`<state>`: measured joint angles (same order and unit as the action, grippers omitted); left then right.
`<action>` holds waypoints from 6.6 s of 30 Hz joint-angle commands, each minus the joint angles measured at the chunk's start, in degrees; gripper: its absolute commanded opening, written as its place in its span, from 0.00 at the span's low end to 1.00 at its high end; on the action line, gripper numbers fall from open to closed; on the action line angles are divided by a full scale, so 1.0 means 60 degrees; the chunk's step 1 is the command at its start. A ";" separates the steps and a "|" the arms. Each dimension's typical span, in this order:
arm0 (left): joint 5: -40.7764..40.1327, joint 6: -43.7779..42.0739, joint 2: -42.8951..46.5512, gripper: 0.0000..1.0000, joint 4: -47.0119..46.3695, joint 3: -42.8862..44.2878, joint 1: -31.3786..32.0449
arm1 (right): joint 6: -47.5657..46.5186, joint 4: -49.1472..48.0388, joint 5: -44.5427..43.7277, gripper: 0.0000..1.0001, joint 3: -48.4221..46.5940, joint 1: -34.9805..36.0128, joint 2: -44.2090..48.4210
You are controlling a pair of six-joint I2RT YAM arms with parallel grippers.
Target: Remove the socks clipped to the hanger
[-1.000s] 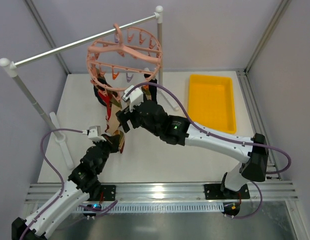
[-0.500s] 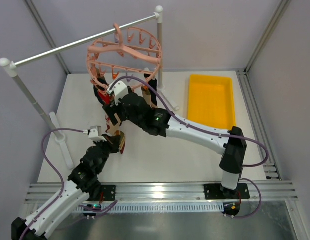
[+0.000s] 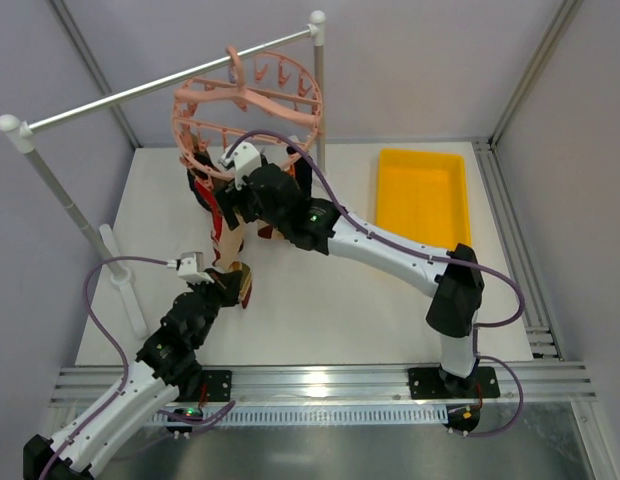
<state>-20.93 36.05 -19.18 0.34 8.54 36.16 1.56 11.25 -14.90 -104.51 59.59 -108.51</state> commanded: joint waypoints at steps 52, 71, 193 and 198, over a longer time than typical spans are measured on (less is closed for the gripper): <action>0.0309 0.0202 0.0003 0.00 -0.0291 -0.0075 0.0037 | -0.0978 0.0308 -0.1165 0.08 -0.2665 -0.0015 -0.1838; 0.0411 0.0114 -0.0230 0.00 -0.0554 0.0013 0.0037 | -0.0275 -0.1696 -0.0433 0.73 0.3176 0.0615 0.2438; 0.0864 -0.2771 -0.5167 0.99 -0.5768 0.1669 -0.0518 | 0.1204 -0.0746 -0.6380 0.84 1.3566 0.0337 1.5931; 0.1890 -0.3006 -0.6350 1.00 -0.7274 0.1668 -0.0885 | 0.1219 -0.0703 -0.6336 0.84 1.3580 0.0336 1.6019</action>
<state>-15.44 19.86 -53.98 -33.39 18.22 31.64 8.99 8.75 -53.10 -22.90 61.76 -13.10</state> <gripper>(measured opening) 0.994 0.840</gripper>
